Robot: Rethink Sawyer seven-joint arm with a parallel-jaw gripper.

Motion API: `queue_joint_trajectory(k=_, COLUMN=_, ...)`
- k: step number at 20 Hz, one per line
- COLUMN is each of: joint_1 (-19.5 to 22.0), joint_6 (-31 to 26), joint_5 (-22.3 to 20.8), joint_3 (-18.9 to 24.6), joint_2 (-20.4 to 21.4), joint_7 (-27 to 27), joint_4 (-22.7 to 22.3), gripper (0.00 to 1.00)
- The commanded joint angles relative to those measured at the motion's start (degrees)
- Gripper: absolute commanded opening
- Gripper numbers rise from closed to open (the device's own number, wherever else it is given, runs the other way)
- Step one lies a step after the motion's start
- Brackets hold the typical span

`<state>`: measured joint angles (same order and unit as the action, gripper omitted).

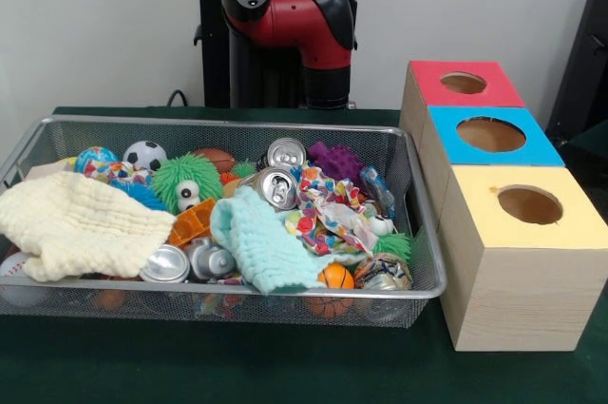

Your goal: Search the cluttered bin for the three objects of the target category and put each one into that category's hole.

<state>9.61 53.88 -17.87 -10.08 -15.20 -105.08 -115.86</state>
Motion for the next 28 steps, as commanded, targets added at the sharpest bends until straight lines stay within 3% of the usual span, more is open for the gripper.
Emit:
queue_joint_trajectory(k=1, joint_1=8.3, joint_6=-14.3, joint_5=14.4, joint_3=4.6, joint_2=-14.7, joint_7=-17.2, joint_4=13.1, gripper=1.0)
queue_joint_trajectory(k=7, joint_1=8.3, joint_6=-13.4, joint_5=13.3, joint_3=3.8, joint_2=-10.5, joint_7=-17.6, joint_4=7.1, gripper=1.0)
queue_joint_trajectory(k=15, joint_1=10.7, joint_6=-11.7, joint_5=8.6, joint_3=3.2, joint_2=-7.9, joint_7=-18.1, joint_4=4.6, gripper=1.0)
queue_joint_trajectory(k=23, joint_1=8.5, joint_6=-9.8, joint_5=9.7, joint_3=2.1, joint_2=-0.1, joint_7=-17.8, joint_4=-5.3, gripper=1.0)
queue_joint_trajectory(k=28, joint_1=9.2, joint_6=-8.2, joint_5=8.0, joint_3=0.7, joint_2=3.3, joint_7=-17.6, joint_4=-10.0, gripper=1.0)
